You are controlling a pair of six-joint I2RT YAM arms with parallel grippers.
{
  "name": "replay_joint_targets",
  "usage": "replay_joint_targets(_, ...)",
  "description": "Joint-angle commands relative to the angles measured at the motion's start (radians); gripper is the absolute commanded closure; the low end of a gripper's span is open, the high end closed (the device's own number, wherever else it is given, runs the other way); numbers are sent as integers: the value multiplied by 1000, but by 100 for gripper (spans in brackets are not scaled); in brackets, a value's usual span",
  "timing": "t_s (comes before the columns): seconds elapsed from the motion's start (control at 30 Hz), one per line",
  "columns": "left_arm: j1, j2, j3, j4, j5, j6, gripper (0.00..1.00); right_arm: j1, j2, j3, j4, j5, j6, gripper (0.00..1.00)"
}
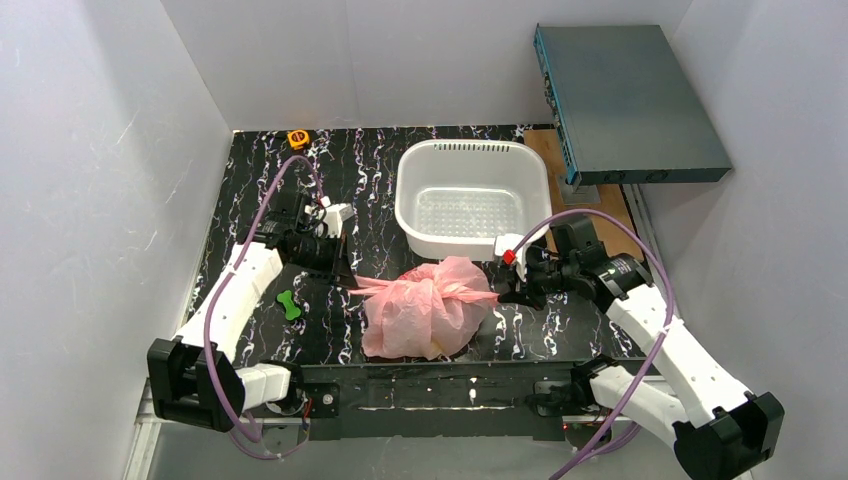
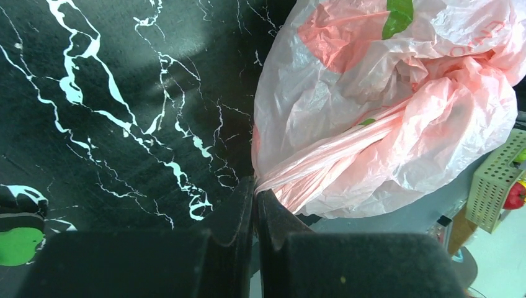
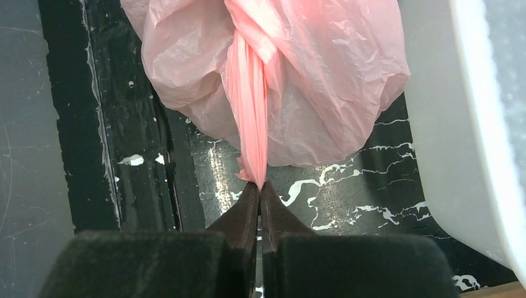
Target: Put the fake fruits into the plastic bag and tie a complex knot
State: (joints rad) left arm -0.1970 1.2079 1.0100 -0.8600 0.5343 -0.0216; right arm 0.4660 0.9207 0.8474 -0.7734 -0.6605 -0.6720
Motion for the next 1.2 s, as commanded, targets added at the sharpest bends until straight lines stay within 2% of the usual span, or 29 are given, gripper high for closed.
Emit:
replay_joint_targets(0.0, 52, -18, -12, 11, 2, -1, 100, -7, 2, 16, -80, 50, -4, 99)
replay_joint_targets(0.07, 46, -31, -10, 52, 106, -47, 100, 16, 63, 76, -107, 7, 27, 97)
replay_joint_targets(0.13, 33, -20, 2, 58, 161, -56, 100, 23, 106, 131, -136, -23, 44, 77)
replay_joint_targets(0.17, 30, -16, 8, 60, 177, -57, 100, 23, 135, 151, -136, -46, 63, 59)
replay_joint_targets(0.23, 27, -22, 8, 72, 193, -60, 100, 26, 165, 180, -137, -93, 70, 37)
replay_joint_targets(0.33, 24, -39, 4, 95, 201, -57, 100, 38, 199, 203, -105, -146, 98, 30)
replay_joint_targets(0.47, 24, -54, 1, 102, 207, -65, 100, 99, 230, 210, -39, -102, 158, 27)
replay_joint_targets(0.63, 24, -71, -1, 113, 165, -67, 100, 157, 245, 182, -7, -22, 143, 28)
replay_joint_targets(0.73, 24, -72, 3, 114, 157, -72, 100, 171, 246, 166, 4, 32, 137, 35)
replay_joint_targets(0.77, 24, -76, 3, 115, 152, -75, 100, 173, 247, 164, 6, 50, 138, 43)
replay_joint_targets(0.83, 24, -89, 5, 105, 129, -80, 100, 174, 240, 161, 4, 96, 136, 66)
replay_joint_targets(0.9, 32, -104, 22, 66, 99, -68, 100, 173, 223, 166, -28, 146, 130, 99)
replay_joint_targets(1.03, 103, -141, 86, -44, 99, 2, 100, 155, 133, 191, -140, 201, 102, 99)
replay_joint_targets(1.17, 231, -139, 158, -147, 89, 117, 100, 127, 28, 183, -234, 276, 54, 99)
